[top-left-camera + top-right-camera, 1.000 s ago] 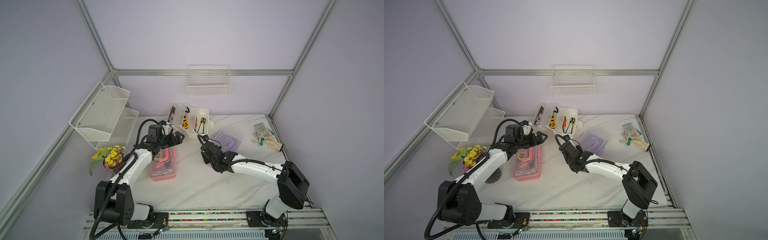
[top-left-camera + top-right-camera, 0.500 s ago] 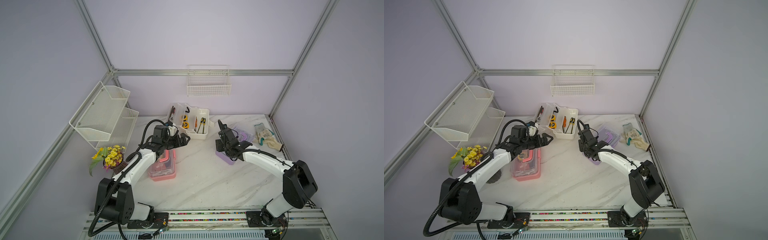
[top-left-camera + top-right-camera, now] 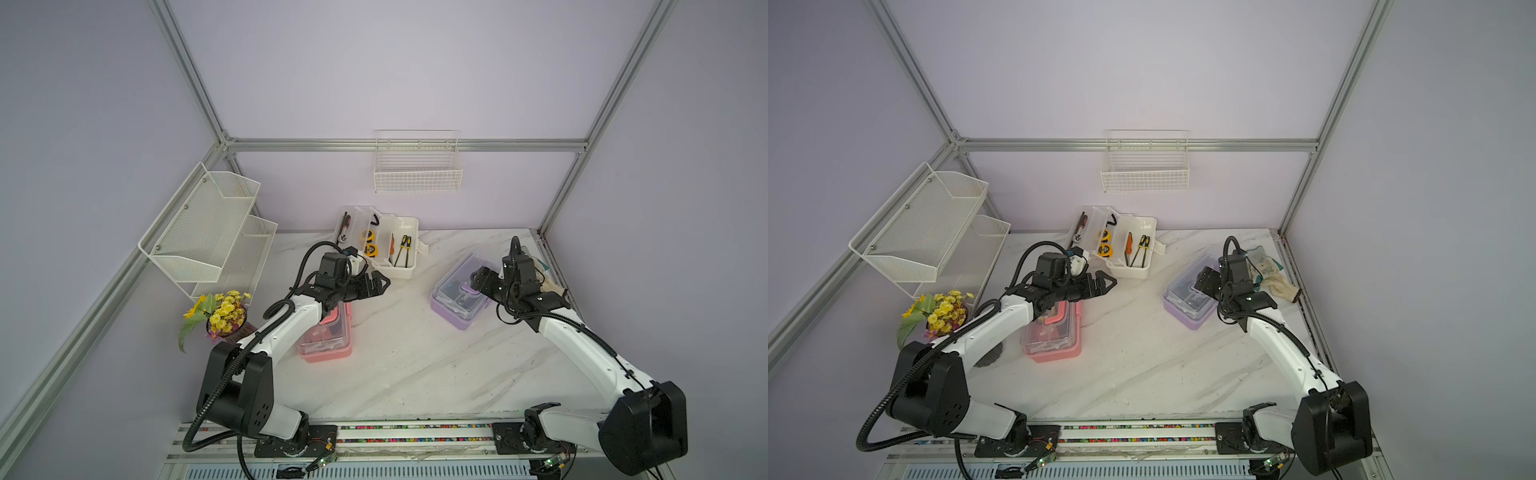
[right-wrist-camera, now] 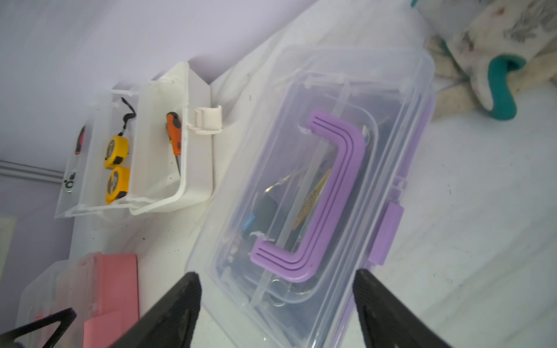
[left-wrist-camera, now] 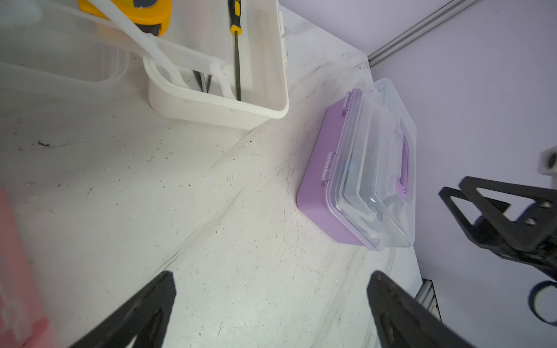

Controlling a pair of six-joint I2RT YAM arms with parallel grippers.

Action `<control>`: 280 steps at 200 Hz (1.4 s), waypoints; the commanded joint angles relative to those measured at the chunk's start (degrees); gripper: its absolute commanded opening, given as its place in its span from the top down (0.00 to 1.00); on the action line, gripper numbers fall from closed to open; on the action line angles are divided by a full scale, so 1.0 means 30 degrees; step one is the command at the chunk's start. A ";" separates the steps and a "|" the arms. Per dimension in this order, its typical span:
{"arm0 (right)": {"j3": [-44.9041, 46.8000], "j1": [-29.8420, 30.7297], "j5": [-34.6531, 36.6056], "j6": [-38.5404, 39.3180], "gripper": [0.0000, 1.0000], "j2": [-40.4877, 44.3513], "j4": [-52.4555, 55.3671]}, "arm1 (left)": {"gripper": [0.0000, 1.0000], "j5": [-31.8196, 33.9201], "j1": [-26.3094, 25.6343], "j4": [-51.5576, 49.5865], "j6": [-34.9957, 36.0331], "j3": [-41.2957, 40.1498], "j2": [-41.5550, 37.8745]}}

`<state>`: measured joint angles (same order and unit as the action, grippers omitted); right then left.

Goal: Close toolboxes
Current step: Move the toolbox to the center of the board.

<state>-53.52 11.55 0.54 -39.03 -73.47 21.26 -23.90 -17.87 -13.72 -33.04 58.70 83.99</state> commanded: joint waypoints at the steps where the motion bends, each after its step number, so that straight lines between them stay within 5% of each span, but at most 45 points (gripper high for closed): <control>1: 0.0688 -0.0877 -0.1551 -0.2020 0.19 -0.0349 -0.1702 | 0.00 -0.0328 -0.0154 0.0914 -0.0489 0.0197 -0.0846; 50: 0.2098 -0.2100 -0.2347 -0.2834 0.25 -0.0995 -0.3810 | 0.00 -0.0090 -0.0168 0.0957 -0.0357 0.0096 -0.1960; 71: 0.2222 -0.2451 -0.3050 -0.3092 0.35 -0.2100 -0.5473 | 0.00 -0.0169 -0.0189 0.1040 -0.0386 0.0339 -0.1394; 113: 0.0856 -0.2567 -0.2142 -0.2353 0.37 -0.4510 -0.6222 | 0.00 0.0031 -0.0698 0.1261 -0.0416 0.0783 0.0145; 146: -0.0226 -0.3051 -0.1935 -0.1845 0.49 -0.6645 -0.7446 | 0.01 0.1605 -0.1610 0.1051 0.0422 0.1773 0.1712; 229: -0.6314 -0.4605 -0.2503 -0.0334 0.57 -1.3106 -0.7889 | 0.00 0.3750 -0.2588 -0.0201 0.3033 0.9006 0.7963; 280: -0.7973 -0.4612 -0.2767 0.1606 0.51 -1.1263 -0.6124 | 0.03 0.3917 -0.2660 -0.1791 0.4166 1.4494 1.2545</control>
<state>-76.62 -1.87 -8.38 -38.11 -111.39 -3.03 -13.15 -25.54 -16.05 -24.12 93.95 116.42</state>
